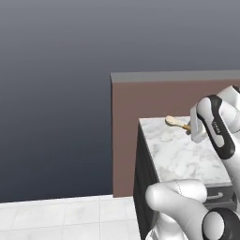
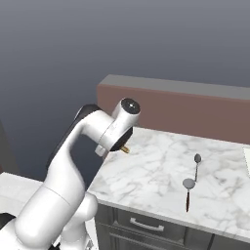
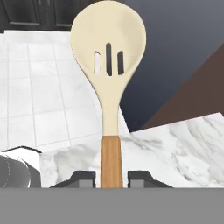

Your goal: Organize the utensils by type. Pick up the wooden spoons from the counter and place them in the open cabinet. Then pick up the metallic utensils from the counter and place them in the open drawer.

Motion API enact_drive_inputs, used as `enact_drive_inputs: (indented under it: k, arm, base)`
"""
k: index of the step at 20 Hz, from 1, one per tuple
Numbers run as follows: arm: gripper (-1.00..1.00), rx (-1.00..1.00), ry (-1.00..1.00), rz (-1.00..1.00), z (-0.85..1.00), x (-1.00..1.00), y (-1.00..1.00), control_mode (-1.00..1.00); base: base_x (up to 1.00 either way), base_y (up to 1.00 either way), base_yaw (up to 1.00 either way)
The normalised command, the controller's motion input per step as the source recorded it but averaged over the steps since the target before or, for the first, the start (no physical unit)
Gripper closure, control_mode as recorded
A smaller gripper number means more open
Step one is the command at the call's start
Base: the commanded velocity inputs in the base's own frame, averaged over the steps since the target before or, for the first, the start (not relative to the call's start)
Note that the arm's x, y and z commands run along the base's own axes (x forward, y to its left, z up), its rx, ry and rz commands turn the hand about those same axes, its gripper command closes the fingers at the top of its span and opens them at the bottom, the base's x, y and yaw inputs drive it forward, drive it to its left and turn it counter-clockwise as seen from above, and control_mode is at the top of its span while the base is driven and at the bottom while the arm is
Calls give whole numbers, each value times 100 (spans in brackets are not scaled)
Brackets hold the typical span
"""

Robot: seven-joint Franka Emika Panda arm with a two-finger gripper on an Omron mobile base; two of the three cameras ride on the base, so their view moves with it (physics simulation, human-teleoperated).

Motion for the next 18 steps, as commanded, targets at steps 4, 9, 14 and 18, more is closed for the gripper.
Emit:
enact_drive_inputs:
  k: [4, 9, 14, 18]
  arm:
    - [100, 0, 0, 0, 0, 0, 0, -100]
    - [100, 0, -6, 0, 0, -22, -1, 100]
    - [100, 0, 0, 0, 0, 0, 0, 100]
    - [100, 0, 0, 0, 0, 0, 0, 100]
  base:
    - [0, 0, 0]
    - [-31, -6, 0]
    - [-64, -21, -26]
    - [-8, -2, -90]
